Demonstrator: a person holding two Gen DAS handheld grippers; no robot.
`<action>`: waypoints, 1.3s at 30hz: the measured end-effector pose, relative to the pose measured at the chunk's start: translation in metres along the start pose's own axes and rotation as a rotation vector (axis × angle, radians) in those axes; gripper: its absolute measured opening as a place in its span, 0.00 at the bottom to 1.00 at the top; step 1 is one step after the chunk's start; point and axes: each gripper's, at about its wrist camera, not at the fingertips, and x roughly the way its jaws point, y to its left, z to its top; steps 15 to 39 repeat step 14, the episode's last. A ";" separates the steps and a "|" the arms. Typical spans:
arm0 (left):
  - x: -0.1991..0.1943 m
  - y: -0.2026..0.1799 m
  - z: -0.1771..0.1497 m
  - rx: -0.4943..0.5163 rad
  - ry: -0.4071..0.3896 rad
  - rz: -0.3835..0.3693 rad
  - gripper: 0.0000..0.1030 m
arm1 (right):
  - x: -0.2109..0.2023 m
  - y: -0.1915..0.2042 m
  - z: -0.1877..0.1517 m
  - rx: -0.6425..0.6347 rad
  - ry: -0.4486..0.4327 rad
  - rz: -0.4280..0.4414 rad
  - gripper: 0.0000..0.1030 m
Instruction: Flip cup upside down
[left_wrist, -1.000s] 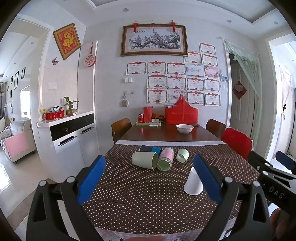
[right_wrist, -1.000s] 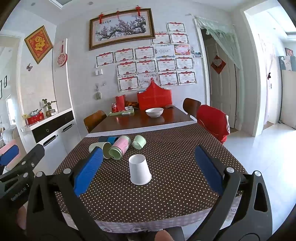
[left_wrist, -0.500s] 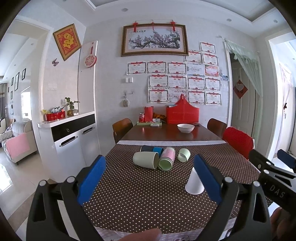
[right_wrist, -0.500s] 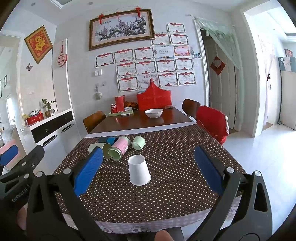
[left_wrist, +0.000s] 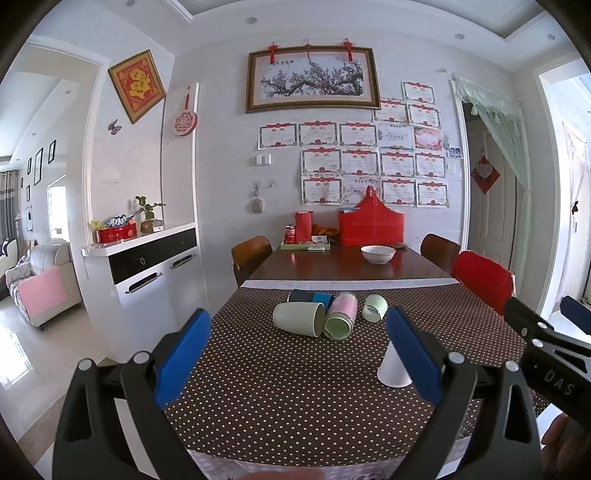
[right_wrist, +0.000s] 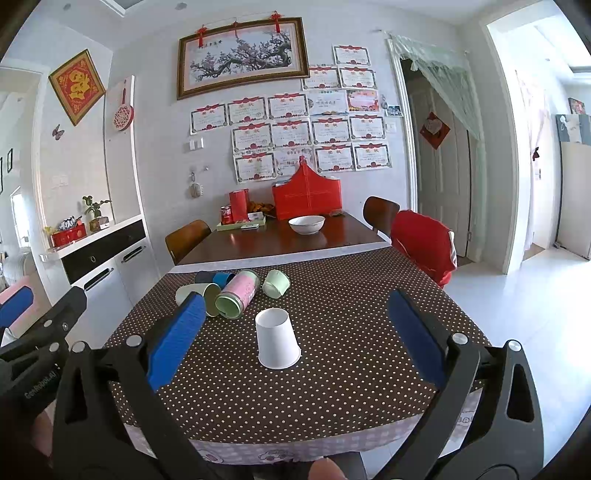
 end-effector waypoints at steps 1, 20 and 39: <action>0.000 0.000 0.000 -0.004 0.001 -0.005 0.92 | -0.001 0.000 0.000 0.000 0.000 0.001 0.94; -0.001 -0.003 0.002 0.003 0.004 -0.029 0.92 | 0.000 0.001 0.000 0.001 0.001 0.003 0.94; -0.001 -0.003 0.002 0.003 0.004 -0.029 0.92 | 0.000 0.001 0.000 0.001 0.001 0.003 0.94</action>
